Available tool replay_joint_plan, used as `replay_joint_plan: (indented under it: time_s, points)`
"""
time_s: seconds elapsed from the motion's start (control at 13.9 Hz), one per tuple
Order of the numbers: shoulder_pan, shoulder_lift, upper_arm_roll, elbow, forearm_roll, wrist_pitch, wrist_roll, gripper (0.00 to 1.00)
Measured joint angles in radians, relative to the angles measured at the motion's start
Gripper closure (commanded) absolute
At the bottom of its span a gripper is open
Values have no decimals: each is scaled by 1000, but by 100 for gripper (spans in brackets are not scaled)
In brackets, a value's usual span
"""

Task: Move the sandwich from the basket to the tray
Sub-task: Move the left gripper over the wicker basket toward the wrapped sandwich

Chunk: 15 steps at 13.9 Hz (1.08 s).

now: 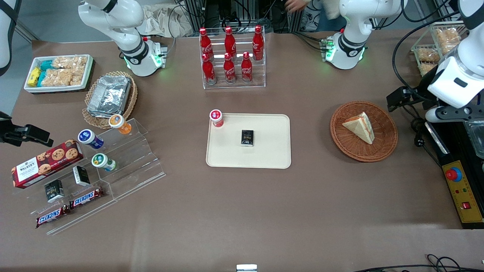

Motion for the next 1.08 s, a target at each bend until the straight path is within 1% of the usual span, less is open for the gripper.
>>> replay_joint_plan:
  time_s: [0.29, 0.43, 0.58, 0.79, 1.08]
  points:
    - [4, 1, 2, -1, 15, -4, -47, 0]
    - [7, -6, 3, -12, 24, -10, -162, 0]
    - [7, -38, 4, -66, 27, -16, -301, 0]
    - [7, -152, 3, -251, 32, -4, -471, 0]
    - [12, -360, 5, -574, 33, 130, -590, 0]
